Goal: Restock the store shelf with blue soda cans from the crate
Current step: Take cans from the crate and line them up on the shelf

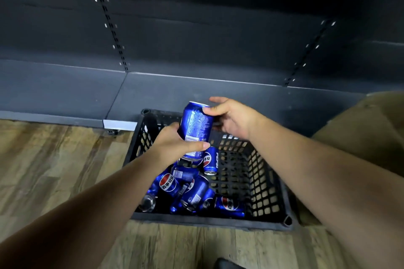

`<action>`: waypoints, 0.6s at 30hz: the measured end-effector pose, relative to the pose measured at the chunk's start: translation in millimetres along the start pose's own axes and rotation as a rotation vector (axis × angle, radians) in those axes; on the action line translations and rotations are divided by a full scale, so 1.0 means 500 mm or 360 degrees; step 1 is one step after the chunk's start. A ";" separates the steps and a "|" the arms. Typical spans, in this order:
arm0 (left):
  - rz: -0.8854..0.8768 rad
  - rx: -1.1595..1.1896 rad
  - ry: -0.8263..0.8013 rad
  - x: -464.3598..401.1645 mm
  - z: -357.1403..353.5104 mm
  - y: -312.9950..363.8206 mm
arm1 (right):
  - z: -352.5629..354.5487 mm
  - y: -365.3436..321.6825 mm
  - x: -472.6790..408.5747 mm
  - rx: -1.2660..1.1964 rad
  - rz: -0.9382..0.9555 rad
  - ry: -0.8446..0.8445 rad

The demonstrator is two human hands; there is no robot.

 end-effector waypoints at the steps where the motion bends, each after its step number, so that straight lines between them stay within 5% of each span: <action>1: 0.0002 0.0031 0.0009 0.018 0.011 0.034 | -0.004 -0.024 0.031 -0.0051 -0.0028 -0.0044; 5: -0.0011 0.0103 -0.0066 0.088 0.052 0.181 | -0.021 -0.125 0.142 -0.0155 -0.0035 -0.0177; 18: -0.0106 0.0283 -0.0323 0.291 0.194 0.592 | -0.025 -0.476 0.462 -0.0294 0.0175 0.0178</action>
Point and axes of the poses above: each hand's wrist, its own x-axis away from the middle knuckle, its own z-axis out of the back of the hand, y = z × x, the point moved 4 cm from there along -x, towards the middle knuckle, and after that the axes turned 10 degrees about y, right-handed, at the moved point
